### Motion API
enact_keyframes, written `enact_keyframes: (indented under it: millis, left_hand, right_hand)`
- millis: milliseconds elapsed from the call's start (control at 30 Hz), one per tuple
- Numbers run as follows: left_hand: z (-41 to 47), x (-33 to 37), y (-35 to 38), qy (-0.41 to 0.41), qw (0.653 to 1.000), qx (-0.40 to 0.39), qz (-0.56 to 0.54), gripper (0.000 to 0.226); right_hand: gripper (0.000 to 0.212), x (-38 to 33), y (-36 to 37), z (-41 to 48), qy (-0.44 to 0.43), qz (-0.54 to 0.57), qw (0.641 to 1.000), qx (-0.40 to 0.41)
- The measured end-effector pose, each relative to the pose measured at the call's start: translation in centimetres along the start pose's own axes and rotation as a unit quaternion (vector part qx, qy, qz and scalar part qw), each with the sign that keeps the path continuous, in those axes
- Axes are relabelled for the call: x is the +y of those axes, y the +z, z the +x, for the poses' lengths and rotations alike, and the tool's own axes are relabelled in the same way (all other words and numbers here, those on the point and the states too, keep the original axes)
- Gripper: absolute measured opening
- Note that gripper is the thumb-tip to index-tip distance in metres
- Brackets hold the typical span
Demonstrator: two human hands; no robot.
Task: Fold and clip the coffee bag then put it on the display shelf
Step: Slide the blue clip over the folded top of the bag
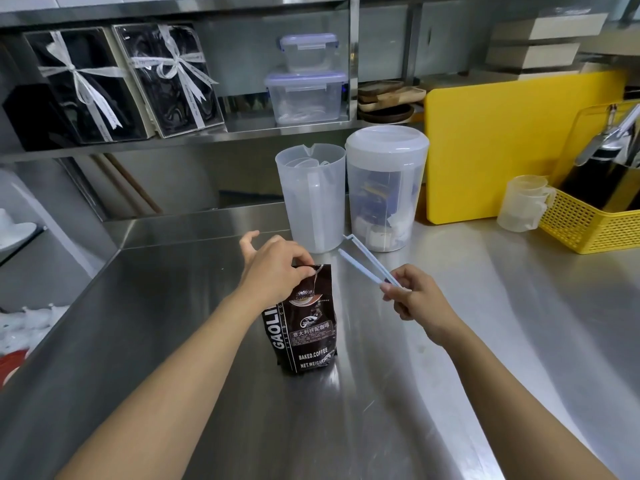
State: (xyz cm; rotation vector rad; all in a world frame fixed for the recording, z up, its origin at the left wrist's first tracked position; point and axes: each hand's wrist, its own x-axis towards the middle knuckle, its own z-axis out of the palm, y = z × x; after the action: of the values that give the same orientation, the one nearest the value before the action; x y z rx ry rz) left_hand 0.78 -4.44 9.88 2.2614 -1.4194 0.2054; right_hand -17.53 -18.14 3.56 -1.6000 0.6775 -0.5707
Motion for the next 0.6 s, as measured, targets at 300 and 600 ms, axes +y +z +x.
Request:
enact_keyframes:
  millis: [300, 600]
  left_hand:
    - [-0.3, 0.5, -0.1, -0.010, 1.000, 0.000, 0.007, 0.009]
    - [-0.8, 1.0, -0.3, -0.017, 1.000, -0.003, 0.017, 0.009]
  right_hand:
    - [0.015, 0.2, -1.4, -0.3, 0.051, -0.050, 0.994, -0.077]
    - [0.014, 0.0, -1.8, 0.0, 0.072, -0.070, 0.994, -0.048]
